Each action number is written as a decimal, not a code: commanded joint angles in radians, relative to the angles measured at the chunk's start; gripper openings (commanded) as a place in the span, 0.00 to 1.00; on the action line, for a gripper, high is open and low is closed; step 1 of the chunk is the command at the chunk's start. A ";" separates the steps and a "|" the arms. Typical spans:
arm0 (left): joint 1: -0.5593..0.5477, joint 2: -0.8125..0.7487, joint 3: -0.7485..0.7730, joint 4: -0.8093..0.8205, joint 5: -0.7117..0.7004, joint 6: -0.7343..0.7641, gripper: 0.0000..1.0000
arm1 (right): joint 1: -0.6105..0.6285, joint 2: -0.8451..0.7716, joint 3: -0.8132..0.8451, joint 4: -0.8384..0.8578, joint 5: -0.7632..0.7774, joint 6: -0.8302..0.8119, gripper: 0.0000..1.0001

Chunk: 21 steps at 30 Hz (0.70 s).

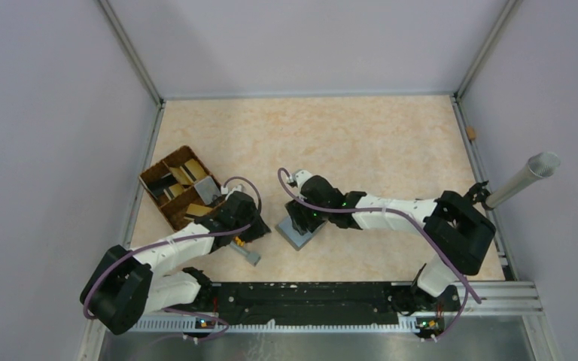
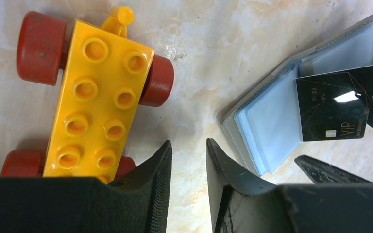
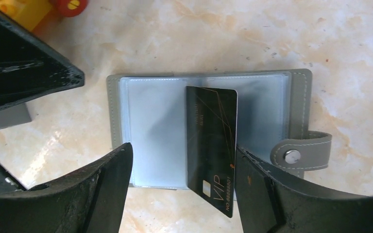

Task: Put the credit cards into the card holder
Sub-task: Insert the credit card into the card holder.

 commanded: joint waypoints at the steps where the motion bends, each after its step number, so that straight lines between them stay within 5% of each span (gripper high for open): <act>1: -0.006 -0.012 0.000 -0.035 -0.006 0.012 0.33 | -0.005 0.025 0.047 -0.010 0.092 0.019 0.71; 21: -0.104 0.119 0.022 0.131 0.056 -0.086 0.31 | -0.026 0.063 0.008 0.035 -0.068 0.029 0.55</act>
